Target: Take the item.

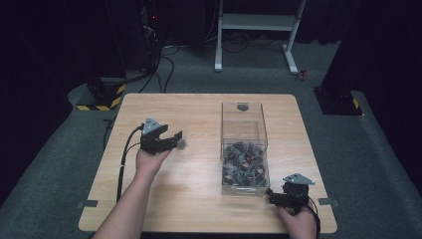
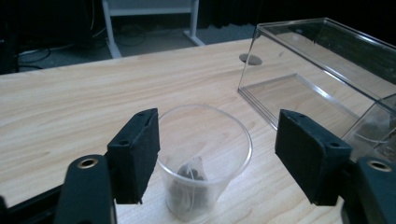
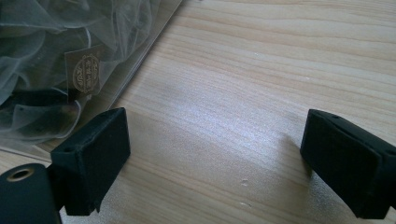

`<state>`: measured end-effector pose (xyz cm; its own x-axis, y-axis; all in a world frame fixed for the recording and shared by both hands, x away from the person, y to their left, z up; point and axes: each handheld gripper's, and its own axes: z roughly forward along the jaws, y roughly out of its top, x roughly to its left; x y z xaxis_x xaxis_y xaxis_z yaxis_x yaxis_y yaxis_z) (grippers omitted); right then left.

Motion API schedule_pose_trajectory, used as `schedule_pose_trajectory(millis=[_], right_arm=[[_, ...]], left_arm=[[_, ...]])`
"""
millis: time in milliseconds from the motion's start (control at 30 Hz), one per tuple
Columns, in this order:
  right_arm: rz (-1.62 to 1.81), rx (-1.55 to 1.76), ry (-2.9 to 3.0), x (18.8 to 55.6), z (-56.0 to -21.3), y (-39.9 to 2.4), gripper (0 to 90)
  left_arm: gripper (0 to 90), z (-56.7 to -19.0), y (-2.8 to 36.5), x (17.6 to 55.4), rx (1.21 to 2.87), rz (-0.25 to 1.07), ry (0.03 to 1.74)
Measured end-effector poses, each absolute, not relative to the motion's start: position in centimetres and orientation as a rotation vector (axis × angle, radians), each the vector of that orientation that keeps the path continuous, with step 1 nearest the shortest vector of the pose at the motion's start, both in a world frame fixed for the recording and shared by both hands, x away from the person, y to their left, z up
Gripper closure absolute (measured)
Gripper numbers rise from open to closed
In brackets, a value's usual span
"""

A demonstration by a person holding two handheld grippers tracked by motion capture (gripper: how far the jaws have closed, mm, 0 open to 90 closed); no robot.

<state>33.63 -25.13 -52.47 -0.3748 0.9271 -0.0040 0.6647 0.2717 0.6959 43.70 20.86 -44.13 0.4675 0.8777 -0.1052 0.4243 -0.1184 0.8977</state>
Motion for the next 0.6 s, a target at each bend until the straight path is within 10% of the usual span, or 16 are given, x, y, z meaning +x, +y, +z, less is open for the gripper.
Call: schedule_pose_trajectory(millis=[600], right_arm=[[0.862, 1.441, 2.135, 33.6, -52.5, -25.1, 8.0]], left_arm=[[21.8, -45.2, 22.1, 41.2, 1.765, 0.571, 1.136]])
